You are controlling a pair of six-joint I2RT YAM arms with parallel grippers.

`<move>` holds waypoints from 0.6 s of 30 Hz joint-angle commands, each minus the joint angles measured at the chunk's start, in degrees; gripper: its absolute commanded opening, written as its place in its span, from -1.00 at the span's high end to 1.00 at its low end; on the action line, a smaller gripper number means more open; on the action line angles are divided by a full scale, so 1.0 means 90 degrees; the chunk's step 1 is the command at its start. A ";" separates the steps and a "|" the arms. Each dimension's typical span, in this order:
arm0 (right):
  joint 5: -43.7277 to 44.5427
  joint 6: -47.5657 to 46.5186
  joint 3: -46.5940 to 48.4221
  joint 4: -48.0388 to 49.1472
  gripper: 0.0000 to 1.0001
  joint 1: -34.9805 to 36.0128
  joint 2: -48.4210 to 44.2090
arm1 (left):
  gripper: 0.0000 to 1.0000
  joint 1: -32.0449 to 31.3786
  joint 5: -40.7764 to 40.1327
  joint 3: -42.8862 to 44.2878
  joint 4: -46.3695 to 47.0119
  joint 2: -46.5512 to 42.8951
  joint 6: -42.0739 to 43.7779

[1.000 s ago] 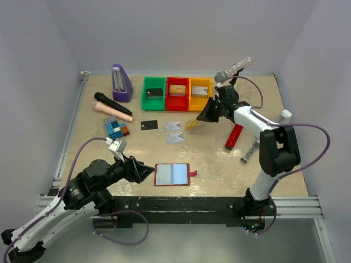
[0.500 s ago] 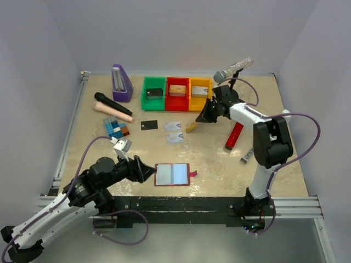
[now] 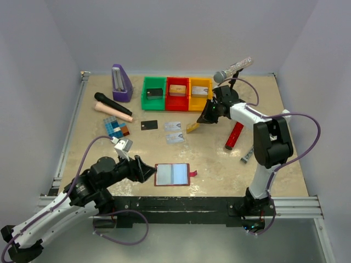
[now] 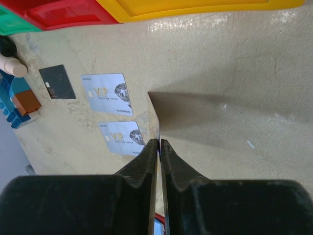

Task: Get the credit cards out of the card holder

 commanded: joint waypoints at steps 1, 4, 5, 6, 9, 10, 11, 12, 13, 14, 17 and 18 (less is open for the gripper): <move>0.0163 -0.0136 0.0147 -0.0086 0.75 -0.0035 -0.0161 | -0.54 0.0035 0.0054 -0.0094 0.0263 0.0063 -0.0062; 0.0173 -0.0155 0.0137 -0.0096 0.72 -0.0035 -0.0180 | -0.54 0.0035 0.0054 -0.0124 0.0273 0.0063 -0.0082; 0.0193 -0.0155 0.0118 -0.0096 0.70 -0.0035 -0.0190 | -0.54 0.0035 0.0054 -0.0114 0.0273 0.0063 -0.0091; 0.0212 -0.0165 0.0108 -0.0096 0.67 -0.0035 -0.0209 | -0.54 0.0035 0.0054 -0.0114 0.0273 0.0063 -0.0082; 0.0251 -0.0184 0.0069 -0.0106 0.59 -0.0045 -0.0258 | -0.54 0.0035 0.0054 -0.0123 0.0253 0.0072 -0.0092; 0.0261 -0.0185 0.0059 -0.0106 0.56 -0.0045 -0.0268 | -0.54 0.0035 0.0054 -0.0114 0.0253 0.0063 -0.0092; 0.0290 -0.0194 0.0030 -0.0106 0.52 -0.0045 -0.0297 | -0.55 0.0035 0.0054 -0.0114 0.0253 0.0072 -0.0092; 0.0319 -0.0194 -0.0009 -0.0096 0.49 -0.0045 -0.0326 | -0.55 0.0035 0.0054 -0.0114 0.0253 0.0063 -0.0101; 0.0358 -0.0214 -0.0067 -0.0077 0.46 -0.0045 -0.0375 | -0.56 0.0035 0.0054 -0.0123 0.0244 0.0063 -0.0101; 0.0378 -0.0224 -0.0107 -0.0086 0.43 -0.0045 -0.0414 | -0.56 0.0035 0.0054 -0.0114 0.0234 0.0063 -0.0101; 0.0437 -0.0233 -0.0272 -0.0067 0.39 -0.0055 -0.0561 | -0.56 0.0035 0.0054 -0.0114 0.0244 0.0063 -0.0101; 0.0456 -0.0243 -0.0341 -0.0067 0.38 -0.0065 -0.0619 | -0.56 0.0035 0.0054 -0.0114 0.0234 0.0063 -0.0101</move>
